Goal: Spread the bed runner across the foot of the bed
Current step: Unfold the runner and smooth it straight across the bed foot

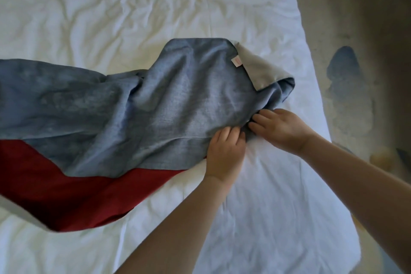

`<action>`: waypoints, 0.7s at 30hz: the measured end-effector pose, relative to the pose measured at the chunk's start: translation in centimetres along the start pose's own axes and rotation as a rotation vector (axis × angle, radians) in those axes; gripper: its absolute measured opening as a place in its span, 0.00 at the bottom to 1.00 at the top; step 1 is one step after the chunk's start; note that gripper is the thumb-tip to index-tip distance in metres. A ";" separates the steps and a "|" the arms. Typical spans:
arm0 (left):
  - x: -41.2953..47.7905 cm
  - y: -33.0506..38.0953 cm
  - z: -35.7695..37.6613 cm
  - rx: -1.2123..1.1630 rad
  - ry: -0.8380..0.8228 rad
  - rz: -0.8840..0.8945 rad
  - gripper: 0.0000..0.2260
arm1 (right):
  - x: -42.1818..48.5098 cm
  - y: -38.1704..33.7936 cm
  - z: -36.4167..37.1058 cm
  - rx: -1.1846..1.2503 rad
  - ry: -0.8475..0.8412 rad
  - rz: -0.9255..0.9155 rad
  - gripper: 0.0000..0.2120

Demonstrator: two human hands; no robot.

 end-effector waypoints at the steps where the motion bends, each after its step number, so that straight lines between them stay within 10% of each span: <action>1: 0.2 0.0 0.0 0.001 0.019 -0.018 0.06 | 0.1 0.1 -0.2 -0.027 0.027 0.004 0.11; 21: -3.2 14.4 1.7 -0.164 -0.118 0.067 0.08 | -11.8 0.6 -4.1 -0.018 -0.039 -0.065 0.15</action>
Point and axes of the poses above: each hand's wrist, its own x-axis towards the middle knuckle, its own z-axis out of the palm, y = z × x, the point moved 10 cm from there along x, towards the middle knuckle, and after that the axes turned 12 degrees about -z, right-handed, at the moved point
